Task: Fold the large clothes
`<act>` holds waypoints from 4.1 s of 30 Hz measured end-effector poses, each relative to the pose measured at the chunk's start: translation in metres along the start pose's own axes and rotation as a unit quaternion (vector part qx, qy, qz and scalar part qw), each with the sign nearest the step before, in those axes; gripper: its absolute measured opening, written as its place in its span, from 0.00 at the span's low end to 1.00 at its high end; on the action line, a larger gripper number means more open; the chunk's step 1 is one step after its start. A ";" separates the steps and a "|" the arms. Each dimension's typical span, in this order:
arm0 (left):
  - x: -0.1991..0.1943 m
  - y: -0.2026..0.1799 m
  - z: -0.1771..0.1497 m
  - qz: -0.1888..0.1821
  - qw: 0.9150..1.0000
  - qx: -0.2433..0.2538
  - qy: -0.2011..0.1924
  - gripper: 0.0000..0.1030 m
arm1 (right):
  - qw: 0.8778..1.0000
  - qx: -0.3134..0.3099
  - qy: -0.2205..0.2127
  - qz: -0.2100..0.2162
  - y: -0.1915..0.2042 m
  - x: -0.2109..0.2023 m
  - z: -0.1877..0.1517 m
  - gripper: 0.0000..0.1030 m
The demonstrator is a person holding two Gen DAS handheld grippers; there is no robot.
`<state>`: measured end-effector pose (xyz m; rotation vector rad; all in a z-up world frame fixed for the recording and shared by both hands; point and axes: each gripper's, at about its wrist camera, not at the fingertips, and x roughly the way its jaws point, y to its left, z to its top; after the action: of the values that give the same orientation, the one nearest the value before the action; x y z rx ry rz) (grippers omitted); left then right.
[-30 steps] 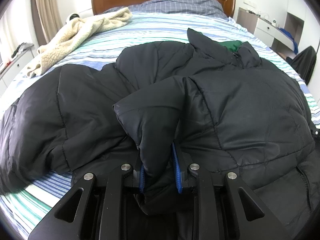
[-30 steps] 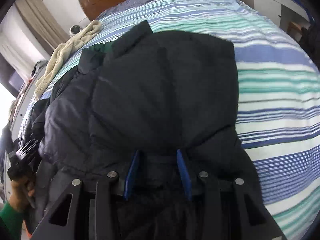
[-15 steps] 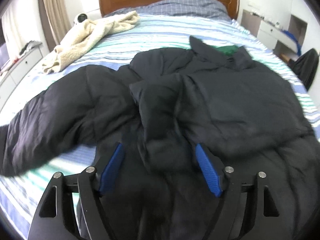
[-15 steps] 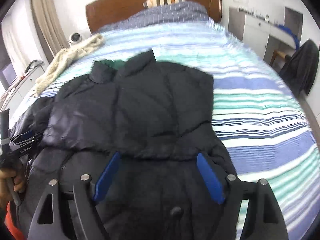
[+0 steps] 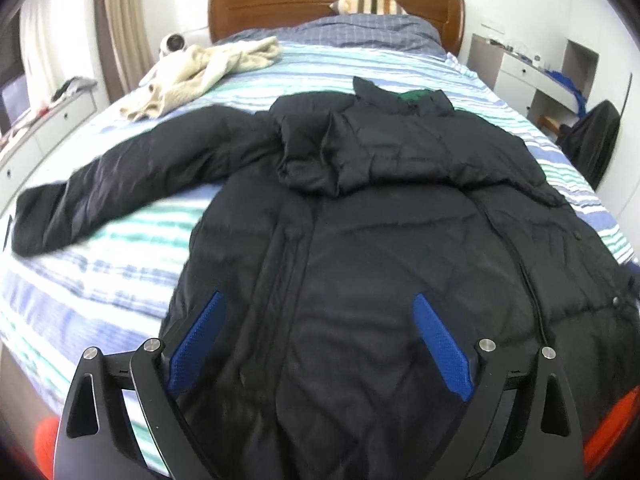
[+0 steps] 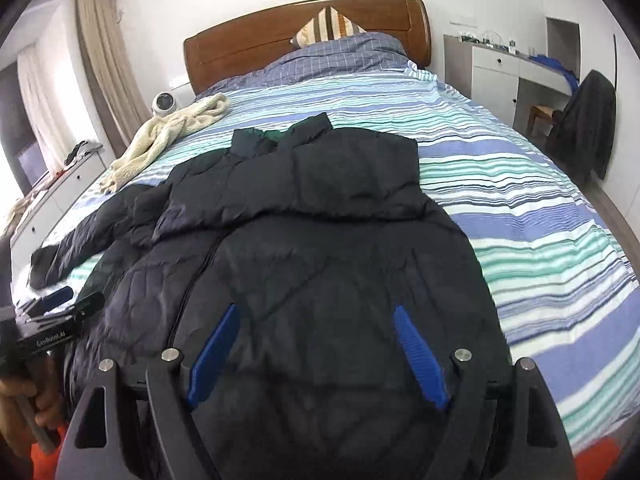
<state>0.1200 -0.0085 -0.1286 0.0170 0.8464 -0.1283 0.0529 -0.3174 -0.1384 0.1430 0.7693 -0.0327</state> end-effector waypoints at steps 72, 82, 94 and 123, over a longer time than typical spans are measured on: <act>-0.076 0.059 0.179 0.116 0.957 0.057 -0.261 0.04 | 0.999 -0.022 -0.026 0.030 0.016 -0.027 -0.033 0.79; 0.012 -0.158 0.128 0.061 0.930 0.302 -0.202 0.04 | 0.998 0.031 -0.053 0.009 -0.024 -0.043 -0.032 0.79; 0.061 -0.226 0.035 0.082 0.889 0.423 -0.155 0.89 | 0.997 0.065 -0.045 0.009 -0.067 -0.034 -0.021 0.79; 0.007 0.008 0.047 0.051 0.996 0.058 -0.037 0.98 | 0.995 0.045 0.081 0.036 -0.074 0.176 0.120 0.63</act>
<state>0.1601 -0.0041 -0.1031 0.1643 0.7615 -0.0812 0.2559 -0.4038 -0.1848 0.2620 0.9240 0.0115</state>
